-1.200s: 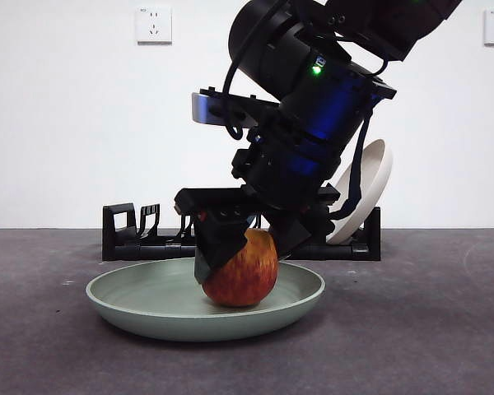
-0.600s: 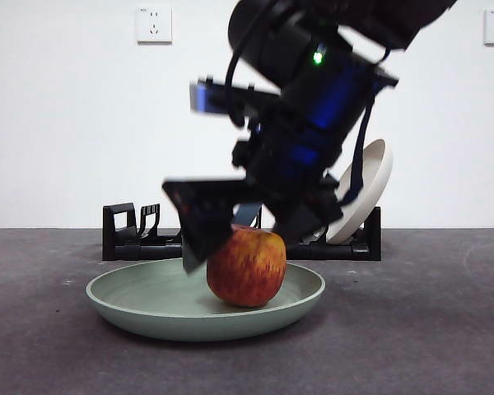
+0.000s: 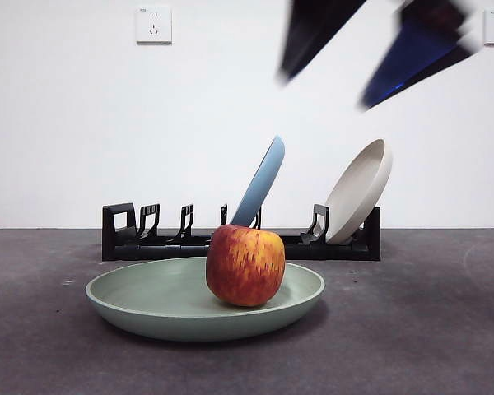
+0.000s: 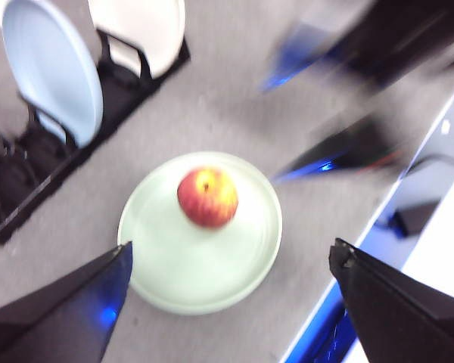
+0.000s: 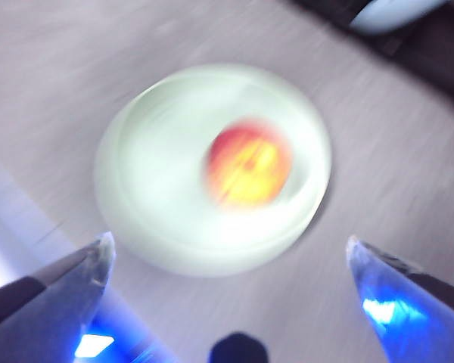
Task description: Take the green plate from the plate rack,put the plate on the table,take the apple from the table,put the apple in the plate
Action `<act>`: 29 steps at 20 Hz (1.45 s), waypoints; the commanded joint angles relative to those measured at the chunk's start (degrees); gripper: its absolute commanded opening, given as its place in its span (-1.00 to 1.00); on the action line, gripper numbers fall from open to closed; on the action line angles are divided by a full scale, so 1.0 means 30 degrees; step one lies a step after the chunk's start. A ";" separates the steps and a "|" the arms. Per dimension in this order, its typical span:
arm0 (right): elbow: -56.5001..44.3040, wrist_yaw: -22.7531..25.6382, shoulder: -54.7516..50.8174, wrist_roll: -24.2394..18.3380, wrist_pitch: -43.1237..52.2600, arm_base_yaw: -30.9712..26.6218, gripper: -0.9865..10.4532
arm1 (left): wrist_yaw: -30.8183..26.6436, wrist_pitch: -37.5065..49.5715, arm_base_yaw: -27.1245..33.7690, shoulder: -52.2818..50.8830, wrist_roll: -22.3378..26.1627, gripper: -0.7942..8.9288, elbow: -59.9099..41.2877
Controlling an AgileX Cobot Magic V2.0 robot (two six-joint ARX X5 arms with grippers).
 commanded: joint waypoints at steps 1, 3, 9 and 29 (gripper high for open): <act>-0.0073 -0.1428 -0.2783 0.1464 -0.2892 0.0044 0.26 | 0.0102 -0.0299 -0.0015 0.0007 -0.0131 0.07 -0.0073; -0.0073 -0.2018 -0.4699 0.2186 -0.4699 0.0044 0.21 | 0.1137 -0.0750 -0.0015 0.0007 -0.0138 0.06 -0.0073; -0.0073 -0.2222 -0.6994 0.3053 -0.7380 0.0044 -0.29 | 0.4357 -0.1676 -0.0015 0.0007 -0.0124 -0.21 -0.0073; -0.0073 -0.2149 -0.7118 0.3169 -0.7628 0.0044 -0.83 | 0.4386 -0.1763 -0.0015 0.0007 -0.0124 -0.84 -0.0073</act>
